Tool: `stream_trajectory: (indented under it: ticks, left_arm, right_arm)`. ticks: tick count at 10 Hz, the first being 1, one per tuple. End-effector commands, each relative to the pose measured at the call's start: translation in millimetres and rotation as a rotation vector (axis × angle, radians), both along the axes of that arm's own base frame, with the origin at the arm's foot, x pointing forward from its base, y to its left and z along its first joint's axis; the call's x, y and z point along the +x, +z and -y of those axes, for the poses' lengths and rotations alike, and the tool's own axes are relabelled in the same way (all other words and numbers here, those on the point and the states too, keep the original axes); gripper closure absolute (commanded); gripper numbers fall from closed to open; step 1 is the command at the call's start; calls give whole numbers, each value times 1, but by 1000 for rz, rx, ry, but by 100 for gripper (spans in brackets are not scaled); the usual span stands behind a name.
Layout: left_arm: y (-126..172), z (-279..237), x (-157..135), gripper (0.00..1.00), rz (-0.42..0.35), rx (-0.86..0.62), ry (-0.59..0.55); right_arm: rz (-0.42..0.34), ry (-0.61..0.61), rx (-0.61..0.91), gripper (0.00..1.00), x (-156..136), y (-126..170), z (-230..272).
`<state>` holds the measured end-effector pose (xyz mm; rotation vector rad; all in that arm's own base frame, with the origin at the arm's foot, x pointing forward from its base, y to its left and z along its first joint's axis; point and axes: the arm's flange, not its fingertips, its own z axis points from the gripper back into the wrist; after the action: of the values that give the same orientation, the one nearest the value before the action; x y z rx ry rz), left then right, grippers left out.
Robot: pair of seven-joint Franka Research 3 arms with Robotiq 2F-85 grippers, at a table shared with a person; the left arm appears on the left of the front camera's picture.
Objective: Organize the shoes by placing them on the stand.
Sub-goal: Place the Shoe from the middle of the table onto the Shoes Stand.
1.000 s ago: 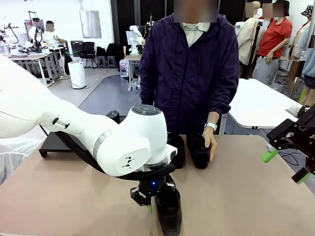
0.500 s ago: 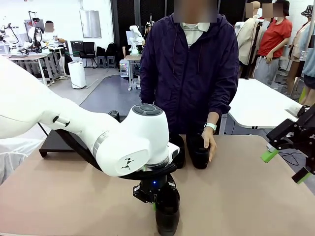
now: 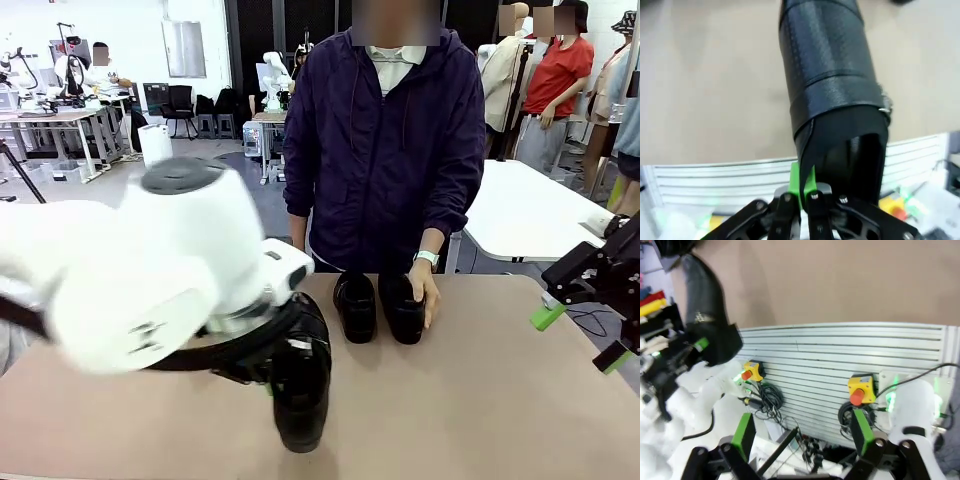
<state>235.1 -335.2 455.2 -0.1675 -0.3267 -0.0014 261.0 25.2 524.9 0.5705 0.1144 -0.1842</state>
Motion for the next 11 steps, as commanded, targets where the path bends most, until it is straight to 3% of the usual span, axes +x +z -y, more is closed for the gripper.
stream_trajectory:
  ticks: [1,2,3,4,7,8,9,10,11]
  left_arm:
    - [19,-45,-51,100,126,-26,-80]
    - [20,-55,-65,100,166,-50,-116]
    - [11,-62,-77,100,112,-114,-102]
    - [31,-26,-47,100,126,-10,-69]
    - [40,-26,-59,100,137,-23,-68]
    - [45,-29,-30,100,140,-7,8]
    - [51,-36,18,100,180,-2,153]
    - [55,-38,50,100,228,-22,94]
    - [58,-43,100,100,274,16,140]
  right_arm:
    - [6,12,25,0,2,4,1]
    - [6,12,25,0,2,4,1]
    - [6,12,25,0,2,4,1]
    - [6,12,25,0,2,4,1]
    - [6,12,25,0,2,4,1]
    - [6,12,25,0,2,4,1]
    - [6,12,25,0,2,4,1]
    - [6,12,25,0,2,4,1]
    - [6,12,25,0,2,4,1]
